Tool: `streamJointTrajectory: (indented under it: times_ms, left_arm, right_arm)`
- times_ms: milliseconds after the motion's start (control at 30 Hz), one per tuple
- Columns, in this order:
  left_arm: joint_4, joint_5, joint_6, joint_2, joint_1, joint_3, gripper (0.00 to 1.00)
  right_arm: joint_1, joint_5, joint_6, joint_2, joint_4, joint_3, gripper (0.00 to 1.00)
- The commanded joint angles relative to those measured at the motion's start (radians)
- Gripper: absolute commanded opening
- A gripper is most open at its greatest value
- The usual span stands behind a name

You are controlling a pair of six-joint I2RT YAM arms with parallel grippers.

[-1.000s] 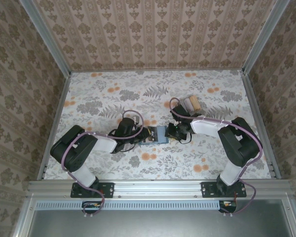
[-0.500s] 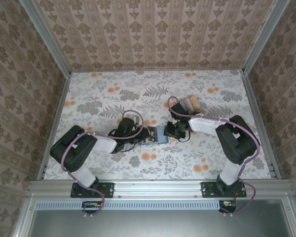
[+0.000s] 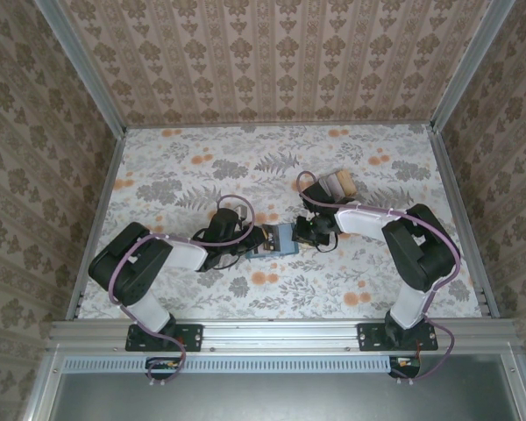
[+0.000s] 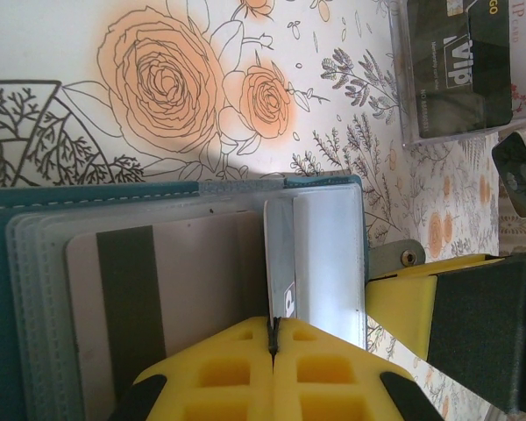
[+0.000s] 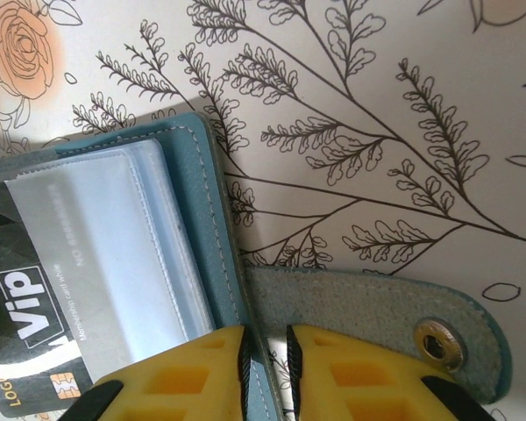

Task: Put the credit cards into the card holder
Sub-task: Insert the credit card into the card slot.

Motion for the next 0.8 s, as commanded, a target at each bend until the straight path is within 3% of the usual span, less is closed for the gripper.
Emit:
streamJointTrajectory:
  times_ms: [0, 533, 767]
  left_arm:
    - [-0.051, 0.007, -0.004, 0.020, 0.003, 0.007, 0.02]
    - [-0.038, 0.027, -0.027, 0.048, -0.009, 0.041, 0.12]
    - [-0.051, 0.024, -0.023, 0.056, -0.029, 0.058, 0.12]
  right_arm:
    - [0.003, 0.015, -0.007, 0.031, -0.023, -0.021, 0.22]
    - [0.004, 0.005, 0.025, 0.017, 0.017, -0.059, 0.21]
    - [0.004, 0.002, 0.031, 0.005, 0.020, -0.060, 0.22]
